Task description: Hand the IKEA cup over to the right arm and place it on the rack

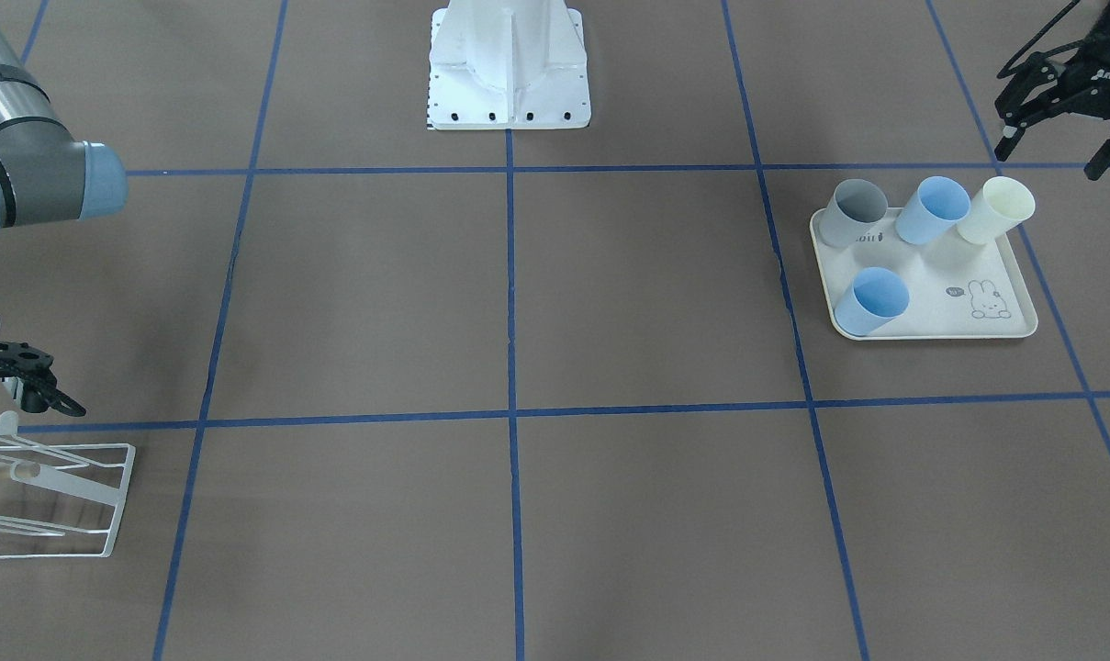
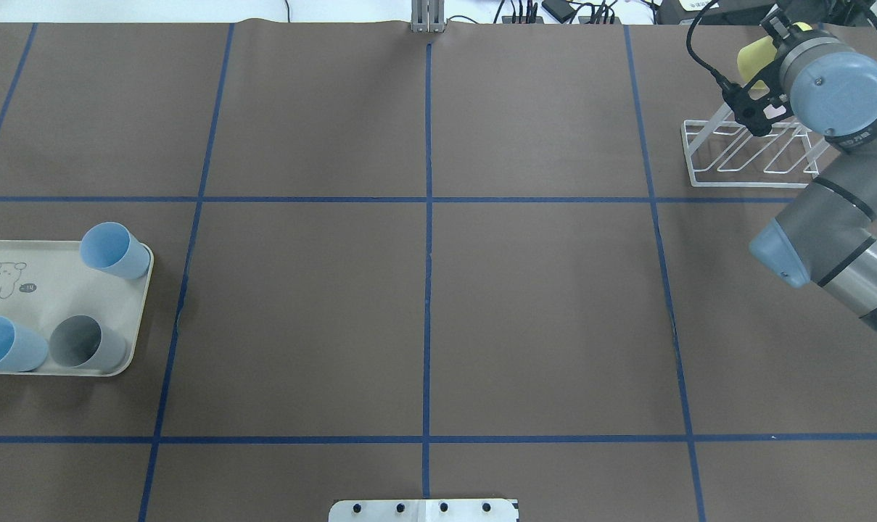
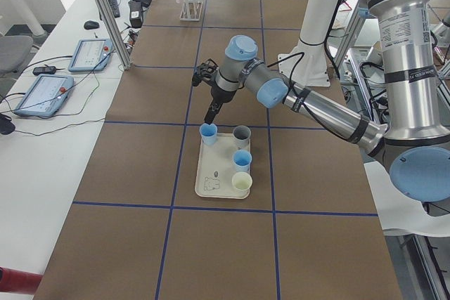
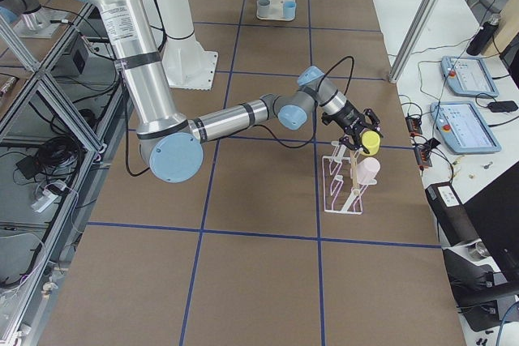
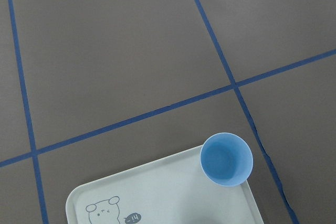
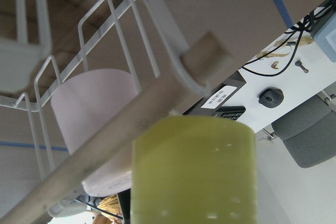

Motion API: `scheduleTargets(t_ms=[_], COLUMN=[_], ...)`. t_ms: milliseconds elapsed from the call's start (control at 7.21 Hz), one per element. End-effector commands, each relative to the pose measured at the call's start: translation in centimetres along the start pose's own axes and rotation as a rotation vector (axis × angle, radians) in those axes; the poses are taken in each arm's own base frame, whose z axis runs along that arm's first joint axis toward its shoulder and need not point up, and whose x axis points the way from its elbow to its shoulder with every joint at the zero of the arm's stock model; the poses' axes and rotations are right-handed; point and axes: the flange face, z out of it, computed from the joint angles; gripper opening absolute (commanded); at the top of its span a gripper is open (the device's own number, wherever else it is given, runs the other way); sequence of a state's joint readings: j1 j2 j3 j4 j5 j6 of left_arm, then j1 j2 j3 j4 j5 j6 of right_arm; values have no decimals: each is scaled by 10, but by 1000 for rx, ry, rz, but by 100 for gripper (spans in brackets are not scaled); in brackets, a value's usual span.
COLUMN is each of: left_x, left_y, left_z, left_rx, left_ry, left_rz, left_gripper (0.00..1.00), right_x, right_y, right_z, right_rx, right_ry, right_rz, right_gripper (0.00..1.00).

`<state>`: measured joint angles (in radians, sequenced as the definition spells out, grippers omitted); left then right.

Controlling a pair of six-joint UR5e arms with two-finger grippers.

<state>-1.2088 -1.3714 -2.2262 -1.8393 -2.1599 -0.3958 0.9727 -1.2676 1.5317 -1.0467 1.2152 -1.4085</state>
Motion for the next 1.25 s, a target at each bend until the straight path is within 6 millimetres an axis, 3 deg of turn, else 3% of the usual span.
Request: scheduleTargets(t_ms=[0,277,693,832,1109], left_x=[0,-1,-1,0,0], left_y=[0,0,0,0,0], left_z=[0,1,1,0,0], left_rx=[0,-2,-2,2,2], left_ry=[0,-1,-1,0,0], left_rz=[0,-1,-1,0,0], left_gripper=[100,100,100,100,100], right_x=[-4,-4,-3,-3,-1], right_y=[-7,-14,-27,-27,-27], right_z=[1,0,-3,-2,-4], right_rx=[-5,3,-51,-50,-49], right_ry=[-6,-5,14,12,16], right_rz=[-13,-25,-48,-49,-47], right_gripper=[54,71,85,98,99])
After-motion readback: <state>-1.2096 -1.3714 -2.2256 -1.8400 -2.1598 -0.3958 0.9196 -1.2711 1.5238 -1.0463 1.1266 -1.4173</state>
